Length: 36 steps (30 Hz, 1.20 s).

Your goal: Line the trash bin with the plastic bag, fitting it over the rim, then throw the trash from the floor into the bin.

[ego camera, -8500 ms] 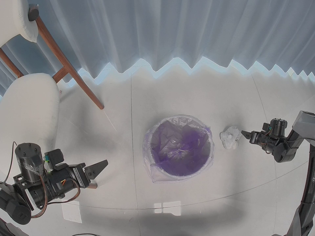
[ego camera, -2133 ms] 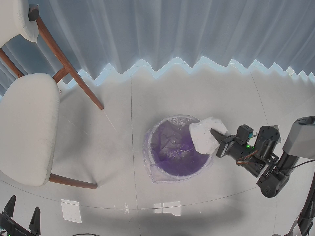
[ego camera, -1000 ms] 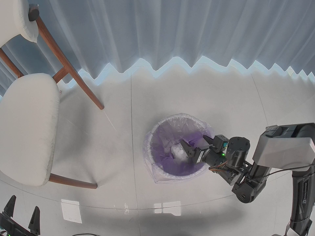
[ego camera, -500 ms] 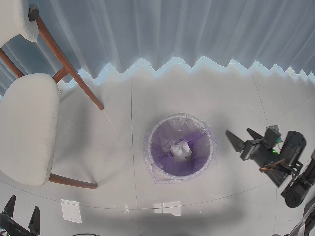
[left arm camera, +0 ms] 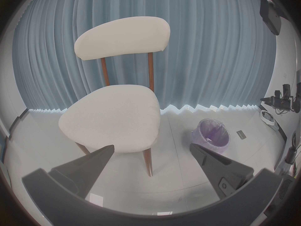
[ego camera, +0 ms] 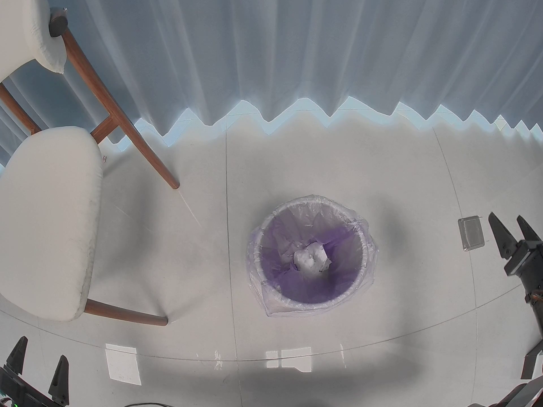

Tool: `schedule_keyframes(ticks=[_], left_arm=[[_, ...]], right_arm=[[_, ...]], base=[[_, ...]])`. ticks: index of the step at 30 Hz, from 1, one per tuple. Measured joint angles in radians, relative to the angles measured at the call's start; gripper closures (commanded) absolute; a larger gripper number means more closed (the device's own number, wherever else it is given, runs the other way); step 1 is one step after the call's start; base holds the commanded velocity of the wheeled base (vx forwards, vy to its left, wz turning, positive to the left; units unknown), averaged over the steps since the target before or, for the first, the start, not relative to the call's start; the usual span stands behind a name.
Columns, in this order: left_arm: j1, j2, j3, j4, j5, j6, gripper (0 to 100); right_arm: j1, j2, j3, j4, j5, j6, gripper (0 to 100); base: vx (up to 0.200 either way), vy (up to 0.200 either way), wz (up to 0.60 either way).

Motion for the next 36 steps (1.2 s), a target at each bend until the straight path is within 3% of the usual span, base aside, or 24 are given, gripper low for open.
schedule_keyframes(ticks=[14,18,20,23,26,36], left_arm=[[0.000,0.000,0.000,-0.001,0.000,0.000,0],[0.000,0.001,0.000,-0.001,0.000,0.000,0],[0.000,0.001,0.000,-0.001,0.000,0.000,0],[0.000,0.001,0.000,-0.002,0.000,0.000,0],[0.000,0.001,0.000,-0.001,0.000,0.002,0],[0.000,0.001,0.000,-0.001,-0.005,0.011,0]], right_arm=[[-0.038,-0.645,0.004,0.916,-0.033,-0.057,0],[-0.054,-0.838,0.004,1.113,-0.030,-0.079,0],[-0.068,-0.938,0.004,1.191,0.002,-0.113,0],[-0.091,-1.058,0.004,1.269,0.034,-0.144,0],[-0.111,-1.132,0.004,1.307,0.013,-0.136,0],[-0.127,-1.211,0.003,1.315,0.010,-0.140,0]], base=[[0.000,0.000,0.00],[0.000,0.000,0.00],[0.000,0.000,0.00],[0.000,0.000,0.00],[0.000,0.000,0.00],[0.000,0.000,0.00]])
